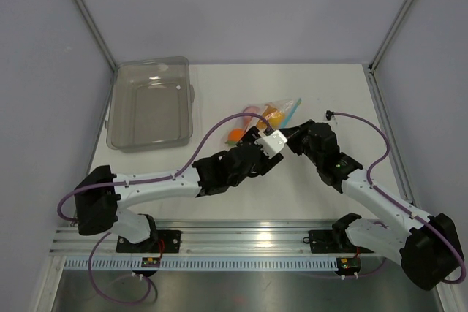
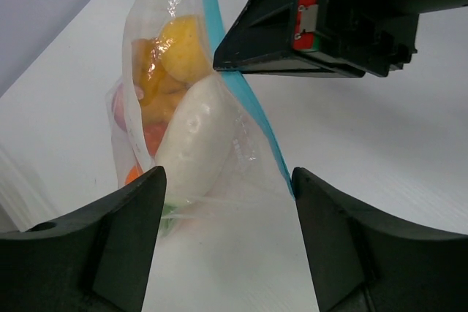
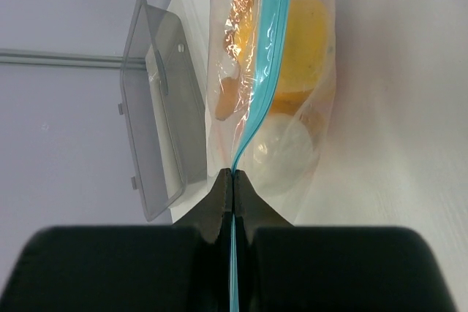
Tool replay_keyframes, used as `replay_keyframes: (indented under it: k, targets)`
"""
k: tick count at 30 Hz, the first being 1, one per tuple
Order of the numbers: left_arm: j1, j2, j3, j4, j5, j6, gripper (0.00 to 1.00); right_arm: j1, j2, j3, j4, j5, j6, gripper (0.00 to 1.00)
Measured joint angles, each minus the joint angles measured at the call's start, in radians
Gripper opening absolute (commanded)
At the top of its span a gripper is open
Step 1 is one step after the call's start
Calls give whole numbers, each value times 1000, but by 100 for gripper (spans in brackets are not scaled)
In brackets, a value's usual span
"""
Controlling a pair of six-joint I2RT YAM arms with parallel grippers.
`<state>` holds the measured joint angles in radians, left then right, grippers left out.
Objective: Open the zip-top bag and remove the fake food
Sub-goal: Pick up the zipper food storage bag at the center of the board.
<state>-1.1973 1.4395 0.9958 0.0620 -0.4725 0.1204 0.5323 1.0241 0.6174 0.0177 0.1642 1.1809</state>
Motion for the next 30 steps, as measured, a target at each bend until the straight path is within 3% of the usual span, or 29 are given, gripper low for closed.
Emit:
replay_keyframes:
  k: [10,13,15,17,18,21,23,24,25,30]
  targets:
    - [14,55,4,-9,24,-9,67,10,0,0,0,-1,12,0]
    - [14,67,10,-13,23,-17,51,10,0,0,0,-1,15,0]
    - [17,79,23,-17,22,-23,30,10,0,0,1,-2,18,0]
    - [21,90,36,-20,23,-30,20,10,0,0,5,-2,21,0]
    - [22,94,40,-21,23,-34,10,10,0,0,8,-4,21,0]
    - [28,97,46,-23,24,-42,0,10,0,0,12,-9,21,1]
    - [31,97,46,-23,23,-43,0,10,0,0,14,-9,24,23]
    - [32,97,46,-23,23,-43,0,10,0,0,15,-9,23,28]
    - [34,97,46,-23,23,-43,0,10,0,0,16,-10,23,42]
    - [60,93,46,-37,24,-67,0,12,-5,0,23,-6,-6,55]
